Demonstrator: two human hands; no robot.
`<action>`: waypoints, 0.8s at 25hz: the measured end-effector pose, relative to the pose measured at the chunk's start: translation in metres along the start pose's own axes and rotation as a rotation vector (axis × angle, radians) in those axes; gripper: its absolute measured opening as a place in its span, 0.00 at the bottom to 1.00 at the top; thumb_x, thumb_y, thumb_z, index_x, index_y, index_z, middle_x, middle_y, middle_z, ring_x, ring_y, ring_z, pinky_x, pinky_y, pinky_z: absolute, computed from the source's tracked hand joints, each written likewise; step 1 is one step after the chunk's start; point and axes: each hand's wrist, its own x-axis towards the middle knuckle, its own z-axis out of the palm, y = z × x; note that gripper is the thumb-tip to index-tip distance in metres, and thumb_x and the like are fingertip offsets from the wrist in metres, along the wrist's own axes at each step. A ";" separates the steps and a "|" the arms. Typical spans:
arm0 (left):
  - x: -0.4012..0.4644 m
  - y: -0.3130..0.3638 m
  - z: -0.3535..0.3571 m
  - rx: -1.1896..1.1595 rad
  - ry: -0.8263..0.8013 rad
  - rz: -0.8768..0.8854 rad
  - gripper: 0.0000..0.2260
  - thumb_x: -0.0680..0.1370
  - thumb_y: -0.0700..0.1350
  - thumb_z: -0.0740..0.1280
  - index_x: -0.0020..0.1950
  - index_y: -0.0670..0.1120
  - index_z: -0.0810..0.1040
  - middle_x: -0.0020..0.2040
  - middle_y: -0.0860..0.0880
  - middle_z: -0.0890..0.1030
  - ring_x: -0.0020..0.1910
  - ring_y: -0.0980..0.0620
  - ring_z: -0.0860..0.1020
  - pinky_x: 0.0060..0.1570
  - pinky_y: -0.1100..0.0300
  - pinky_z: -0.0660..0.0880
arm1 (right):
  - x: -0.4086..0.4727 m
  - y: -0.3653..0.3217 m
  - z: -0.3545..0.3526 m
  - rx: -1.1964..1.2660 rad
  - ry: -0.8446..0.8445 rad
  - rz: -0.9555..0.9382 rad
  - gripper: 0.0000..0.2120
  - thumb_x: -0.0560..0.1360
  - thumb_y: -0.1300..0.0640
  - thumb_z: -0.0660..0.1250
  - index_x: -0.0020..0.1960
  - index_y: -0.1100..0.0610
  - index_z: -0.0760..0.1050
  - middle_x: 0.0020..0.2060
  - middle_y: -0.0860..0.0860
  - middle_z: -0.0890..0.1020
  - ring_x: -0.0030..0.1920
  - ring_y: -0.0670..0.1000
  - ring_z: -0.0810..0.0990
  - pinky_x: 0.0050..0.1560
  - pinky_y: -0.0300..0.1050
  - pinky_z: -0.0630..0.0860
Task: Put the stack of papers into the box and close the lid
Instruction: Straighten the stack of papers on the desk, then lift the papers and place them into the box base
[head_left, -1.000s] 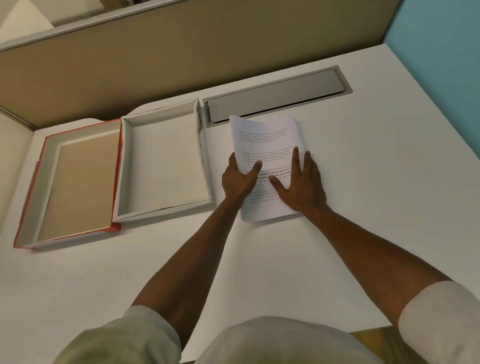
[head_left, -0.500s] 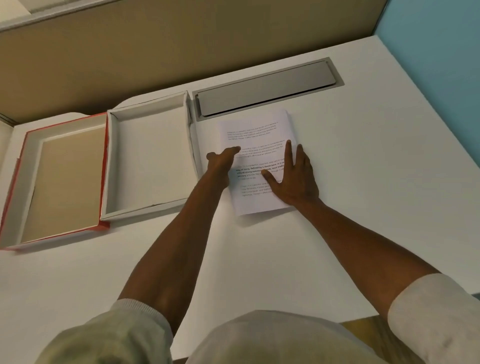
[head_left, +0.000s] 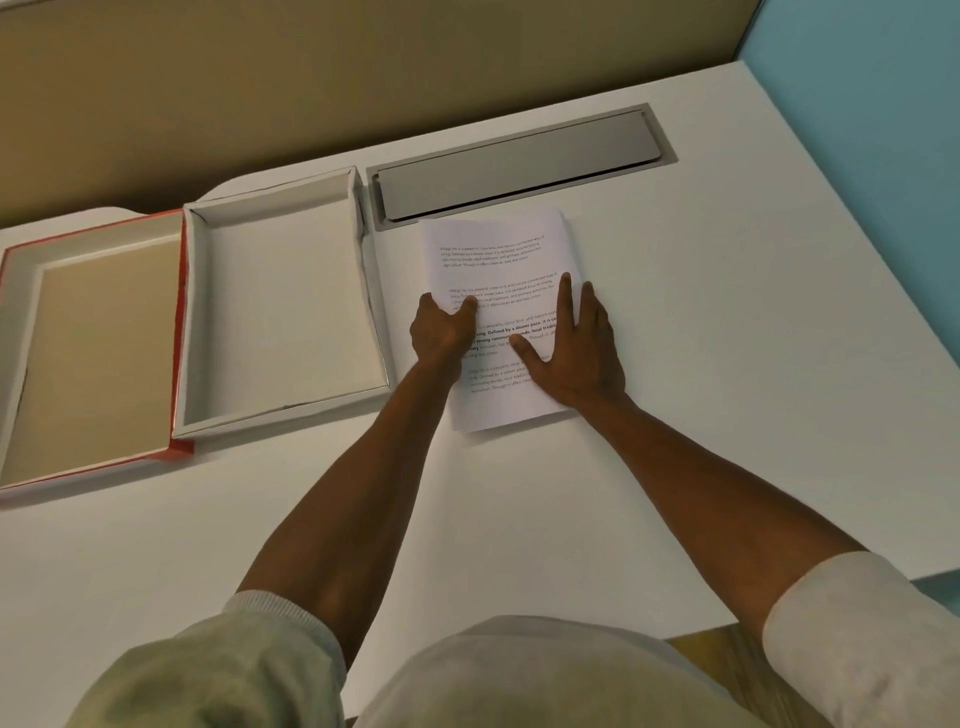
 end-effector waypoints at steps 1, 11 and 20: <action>0.000 -0.001 -0.001 -0.016 -0.007 -0.001 0.19 0.79 0.53 0.70 0.66 0.48 0.71 0.61 0.47 0.80 0.57 0.44 0.82 0.56 0.48 0.80 | 0.000 0.001 -0.001 0.001 -0.004 0.001 0.50 0.71 0.23 0.53 0.81 0.51 0.42 0.80 0.59 0.55 0.78 0.63 0.59 0.74 0.60 0.61; -0.041 0.000 -0.018 -0.228 -0.009 0.327 0.14 0.79 0.49 0.72 0.60 0.54 0.71 0.55 0.54 0.81 0.48 0.53 0.83 0.49 0.55 0.83 | 0.032 0.008 -0.050 0.816 -0.140 0.429 0.51 0.70 0.32 0.69 0.81 0.51 0.48 0.76 0.56 0.66 0.72 0.58 0.70 0.65 0.51 0.70; -0.073 0.002 -0.037 -0.331 -0.061 0.440 0.17 0.75 0.54 0.70 0.59 0.59 0.68 0.54 0.60 0.80 0.49 0.55 0.84 0.48 0.53 0.85 | 0.035 -0.025 -0.103 1.162 -0.162 0.478 0.16 0.75 0.46 0.71 0.58 0.55 0.78 0.51 0.54 0.86 0.48 0.56 0.86 0.42 0.49 0.84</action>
